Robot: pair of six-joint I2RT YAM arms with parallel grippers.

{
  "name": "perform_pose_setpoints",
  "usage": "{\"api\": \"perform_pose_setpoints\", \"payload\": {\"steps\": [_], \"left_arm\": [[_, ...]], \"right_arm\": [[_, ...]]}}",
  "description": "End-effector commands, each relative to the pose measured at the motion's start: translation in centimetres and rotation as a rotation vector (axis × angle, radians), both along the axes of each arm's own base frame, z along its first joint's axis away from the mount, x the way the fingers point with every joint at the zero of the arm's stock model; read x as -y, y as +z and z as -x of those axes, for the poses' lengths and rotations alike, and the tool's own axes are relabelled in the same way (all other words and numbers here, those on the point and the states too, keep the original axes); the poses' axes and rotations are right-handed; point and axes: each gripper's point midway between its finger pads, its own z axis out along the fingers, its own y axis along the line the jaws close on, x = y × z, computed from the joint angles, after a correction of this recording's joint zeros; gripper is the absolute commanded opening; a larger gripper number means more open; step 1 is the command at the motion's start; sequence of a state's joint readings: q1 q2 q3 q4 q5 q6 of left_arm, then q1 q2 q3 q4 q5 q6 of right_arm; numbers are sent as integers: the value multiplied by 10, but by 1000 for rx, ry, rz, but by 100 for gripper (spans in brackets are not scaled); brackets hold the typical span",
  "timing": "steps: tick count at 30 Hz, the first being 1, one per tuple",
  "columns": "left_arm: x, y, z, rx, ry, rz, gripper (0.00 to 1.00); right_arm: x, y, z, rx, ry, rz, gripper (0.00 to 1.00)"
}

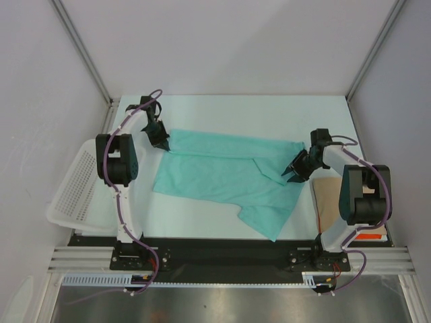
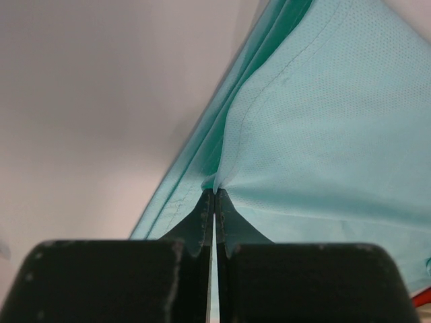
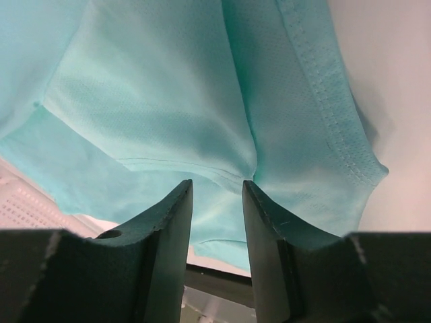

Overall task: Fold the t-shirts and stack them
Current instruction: Fold the tshirt

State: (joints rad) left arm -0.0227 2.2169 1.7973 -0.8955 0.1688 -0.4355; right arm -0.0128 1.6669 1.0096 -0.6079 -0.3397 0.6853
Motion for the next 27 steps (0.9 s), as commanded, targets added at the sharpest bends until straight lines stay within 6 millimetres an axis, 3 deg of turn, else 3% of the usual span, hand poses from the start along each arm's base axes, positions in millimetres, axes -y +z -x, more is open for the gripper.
{"api": "perform_pose_setpoints", "payload": {"steps": [1,7,18,23,26,27], "left_arm": [[-1,19,-12,54,-7,7,0],[-2,21,-12,61,-8,0,0],[-3,22,-12,66,-8,-3,0],[-3,26,-14,75,-8,-4,0],[-3,31,-16,90,-6,-2,0],[-3,34,-18,97,-3,-4,0]], "right_arm": [[-6,0,8,-7,-9,-31,41],[-7,-13,14,-19,-22,-41,40],[-10,-16,3,-8,-23,-58,34],[-13,-10,2,-5,-27,-74,18],[-12,-1,3,-1,-26,-75,20],[-13,1,3,3,-20,-77,29]]}}
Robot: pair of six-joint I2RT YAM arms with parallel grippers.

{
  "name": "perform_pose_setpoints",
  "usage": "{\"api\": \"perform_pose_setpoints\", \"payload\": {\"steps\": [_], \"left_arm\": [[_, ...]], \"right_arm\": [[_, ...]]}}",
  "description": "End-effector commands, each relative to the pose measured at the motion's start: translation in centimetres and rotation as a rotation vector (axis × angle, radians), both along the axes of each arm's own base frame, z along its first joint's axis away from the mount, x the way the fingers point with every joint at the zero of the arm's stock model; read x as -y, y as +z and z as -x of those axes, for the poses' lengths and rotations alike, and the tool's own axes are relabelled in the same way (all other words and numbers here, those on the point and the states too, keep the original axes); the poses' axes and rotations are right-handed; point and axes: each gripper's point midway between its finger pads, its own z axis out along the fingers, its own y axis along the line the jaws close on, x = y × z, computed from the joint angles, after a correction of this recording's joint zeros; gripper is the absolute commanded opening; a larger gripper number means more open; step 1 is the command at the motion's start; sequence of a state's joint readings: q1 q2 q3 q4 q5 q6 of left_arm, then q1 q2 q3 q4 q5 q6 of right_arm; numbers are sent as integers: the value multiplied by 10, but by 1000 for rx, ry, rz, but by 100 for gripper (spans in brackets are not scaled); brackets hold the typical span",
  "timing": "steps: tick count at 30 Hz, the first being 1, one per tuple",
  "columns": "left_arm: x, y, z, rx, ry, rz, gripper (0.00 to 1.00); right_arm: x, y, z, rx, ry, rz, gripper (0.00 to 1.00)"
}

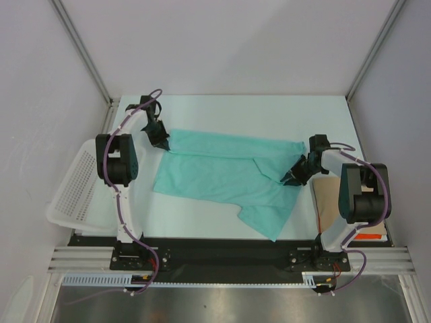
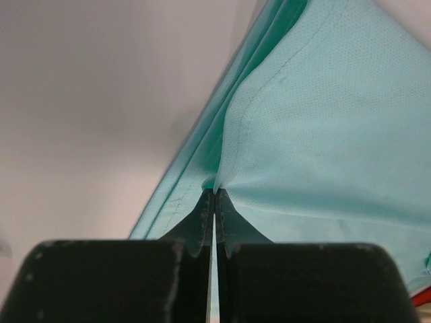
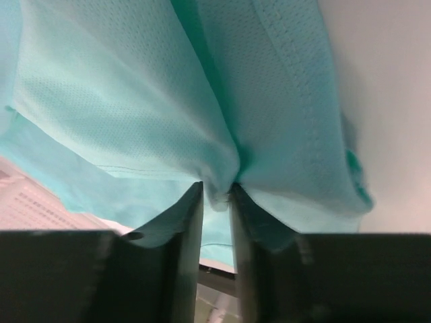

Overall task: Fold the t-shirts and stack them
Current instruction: Fold the tshirt

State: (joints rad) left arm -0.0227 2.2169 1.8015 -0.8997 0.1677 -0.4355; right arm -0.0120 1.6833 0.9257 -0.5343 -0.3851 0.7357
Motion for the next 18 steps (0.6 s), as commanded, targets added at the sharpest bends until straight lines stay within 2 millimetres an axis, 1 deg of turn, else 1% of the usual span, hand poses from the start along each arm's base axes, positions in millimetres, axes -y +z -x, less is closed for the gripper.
{"api": "perform_pose_setpoints", "payload": {"steps": [1,4,10,12,14,18], "left_arm": [[-3,33,-19,99,-2,-3,0],[-2,31,-20,96,3,1,0],[-4,32,-15,101,5,-8,0],[-5,33,-14,102,3,-12,0],[-5,33,-14,101,0,-13,0],[-4,33,-15,104,-3,-6,0]], "right_arm": [[-3,20,-10,45,11,-15,32],[-3,15,-11,24,14,-20,33],[-2,19,-14,37,15,-19,27],[0,16,-13,29,14,-10,25],[-1,10,-11,11,9,-18,24],[-2,3,-10,-2,8,-21,25]]}}
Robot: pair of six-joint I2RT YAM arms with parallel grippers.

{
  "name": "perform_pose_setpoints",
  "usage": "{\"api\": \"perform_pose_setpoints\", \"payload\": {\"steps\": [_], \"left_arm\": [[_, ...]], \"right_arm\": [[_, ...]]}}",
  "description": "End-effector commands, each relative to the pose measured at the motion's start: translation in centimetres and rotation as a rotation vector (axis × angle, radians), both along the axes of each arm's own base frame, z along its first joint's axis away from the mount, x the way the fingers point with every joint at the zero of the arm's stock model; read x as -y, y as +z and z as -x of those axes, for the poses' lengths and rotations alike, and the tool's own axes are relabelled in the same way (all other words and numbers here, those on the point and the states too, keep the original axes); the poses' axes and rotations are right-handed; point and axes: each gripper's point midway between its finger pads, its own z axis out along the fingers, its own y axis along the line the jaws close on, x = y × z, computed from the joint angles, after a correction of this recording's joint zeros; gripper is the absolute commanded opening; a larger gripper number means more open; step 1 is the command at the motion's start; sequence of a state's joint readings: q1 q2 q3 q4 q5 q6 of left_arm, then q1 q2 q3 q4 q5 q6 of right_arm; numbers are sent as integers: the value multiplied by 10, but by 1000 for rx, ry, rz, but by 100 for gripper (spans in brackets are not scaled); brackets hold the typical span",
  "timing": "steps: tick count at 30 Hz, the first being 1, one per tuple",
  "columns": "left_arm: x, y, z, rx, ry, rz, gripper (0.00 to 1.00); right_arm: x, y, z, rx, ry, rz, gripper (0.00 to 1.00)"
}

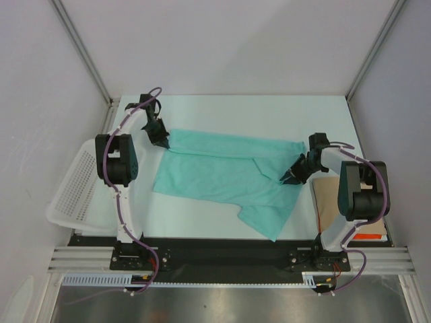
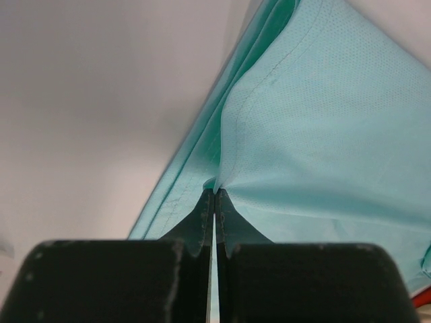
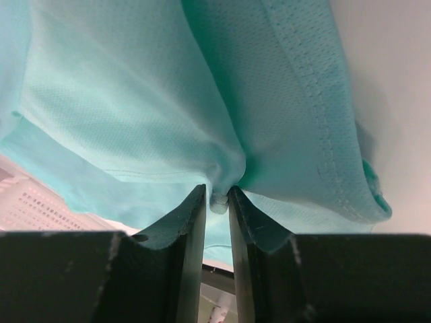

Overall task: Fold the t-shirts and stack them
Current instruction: Fold the tshirt

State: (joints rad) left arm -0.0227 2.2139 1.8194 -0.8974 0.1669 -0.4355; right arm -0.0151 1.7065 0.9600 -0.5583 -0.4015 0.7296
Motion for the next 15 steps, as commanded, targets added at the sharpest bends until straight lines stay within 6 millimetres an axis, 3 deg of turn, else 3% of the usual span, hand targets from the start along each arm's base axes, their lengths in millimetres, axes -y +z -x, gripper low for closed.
{"api": "perform_pose_setpoints", "payload": {"steps": [1,2,5,8,12,15], "left_arm": [[-4,26,-8,79,-3,-6,1],[-3,26,-10,82,-4,-3,0],[-3,30,-14,99,-5,0,1],[-1,42,-27,156,-14,6,0],[14,57,-55,279,-55,95,0],[18,59,-72,296,-57,121,0]], "right_arm": [[0,1,-6,15,-2,-6,25],[1,1,-7,18,-4,-6,23],[4,5,-14,33,-15,-7,1],[7,24,-30,86,-32,-22,0],[19,72,-64,197,-57,-1,0],[29,87,-76,214,-89,-2,0]]}}
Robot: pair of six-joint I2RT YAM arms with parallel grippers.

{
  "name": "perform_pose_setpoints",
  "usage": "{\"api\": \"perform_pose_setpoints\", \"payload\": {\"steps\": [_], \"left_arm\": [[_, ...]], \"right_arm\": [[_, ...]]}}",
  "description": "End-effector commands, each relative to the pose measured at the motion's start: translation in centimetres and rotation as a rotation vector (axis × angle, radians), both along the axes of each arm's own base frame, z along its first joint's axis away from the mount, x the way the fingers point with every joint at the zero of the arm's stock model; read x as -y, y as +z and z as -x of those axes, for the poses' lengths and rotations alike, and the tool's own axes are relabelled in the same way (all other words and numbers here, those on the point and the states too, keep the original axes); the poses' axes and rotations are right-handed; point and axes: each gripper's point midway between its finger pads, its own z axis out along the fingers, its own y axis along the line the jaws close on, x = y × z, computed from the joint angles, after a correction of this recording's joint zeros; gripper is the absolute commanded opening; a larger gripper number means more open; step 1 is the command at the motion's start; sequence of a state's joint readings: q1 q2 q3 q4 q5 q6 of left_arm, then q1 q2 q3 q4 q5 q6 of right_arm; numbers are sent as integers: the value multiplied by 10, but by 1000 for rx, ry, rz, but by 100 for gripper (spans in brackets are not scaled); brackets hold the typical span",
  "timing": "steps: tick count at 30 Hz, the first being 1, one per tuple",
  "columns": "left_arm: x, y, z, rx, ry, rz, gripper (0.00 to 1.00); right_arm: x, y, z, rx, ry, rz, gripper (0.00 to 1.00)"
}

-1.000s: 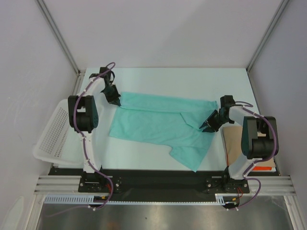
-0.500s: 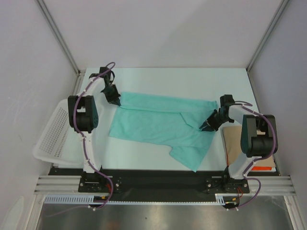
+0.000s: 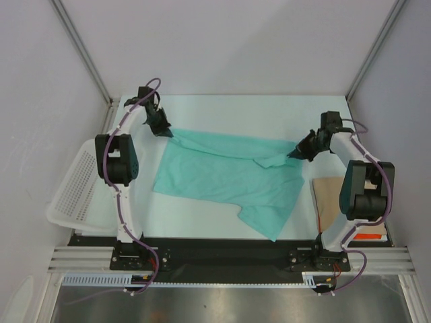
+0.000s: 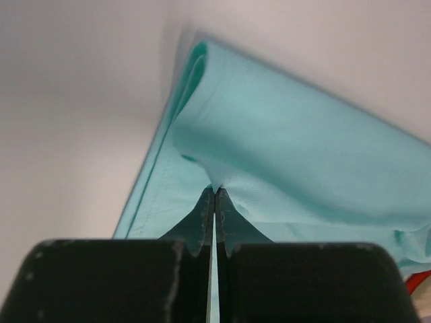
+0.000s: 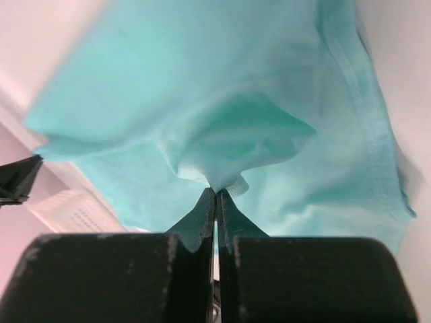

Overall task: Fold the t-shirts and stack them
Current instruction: Fold the tshirt

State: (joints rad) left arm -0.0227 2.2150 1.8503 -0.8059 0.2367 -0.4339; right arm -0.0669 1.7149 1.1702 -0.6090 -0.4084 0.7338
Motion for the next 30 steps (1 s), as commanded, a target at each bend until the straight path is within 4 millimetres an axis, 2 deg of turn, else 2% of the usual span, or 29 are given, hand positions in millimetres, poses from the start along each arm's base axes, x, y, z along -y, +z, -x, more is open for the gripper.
{"api": "perform_pose_setpoints", "payload": {"steps": [1,2,3,4,5,7,10,12,14,21,23,26,30], "left_arm": [[7,43,-47,181,-24,54,0],[7,44,-52,188,-22,58,0],[8,55,-63,227,-23,65,0],[8,49,-68,224,-20,68,0],[9,58,-77,257,-20,71,0],[8,53,-88,270,-7,87,0],[16,62,-104,327,-23,146,0],[21,59,-112,346,-18,184,0],[6,55,-118,346,18,194,0],[3,43,-125,345,29,200,0],[3,47,-130,365,31,216,0],[3,63,-143,432,31,254,0],[7,66,-148,448,36,314,1]], "right_arm": [[14,36,-20,72,-48,0,0],[17,41,-24,85,-58,0,0],[20,45,-30,105,-65,-5,0],[27,51,-40,130,-81,-12,0],[28,54,-46,143,-84,-35,0],[36,60,-61,171,-102,-47,0],[39,67,-84,194,-114,-91,0],[41,75,-99,227,-132,-118,0],[43,79,-109,242,-143,-140,0],[41,95,-124,294,-136,-175,0],[43,99,-128,315,-136,-165,0],[46,101,-136,323,-127,-152,0],[51,107,-149,372,-113,-125,0]]}}
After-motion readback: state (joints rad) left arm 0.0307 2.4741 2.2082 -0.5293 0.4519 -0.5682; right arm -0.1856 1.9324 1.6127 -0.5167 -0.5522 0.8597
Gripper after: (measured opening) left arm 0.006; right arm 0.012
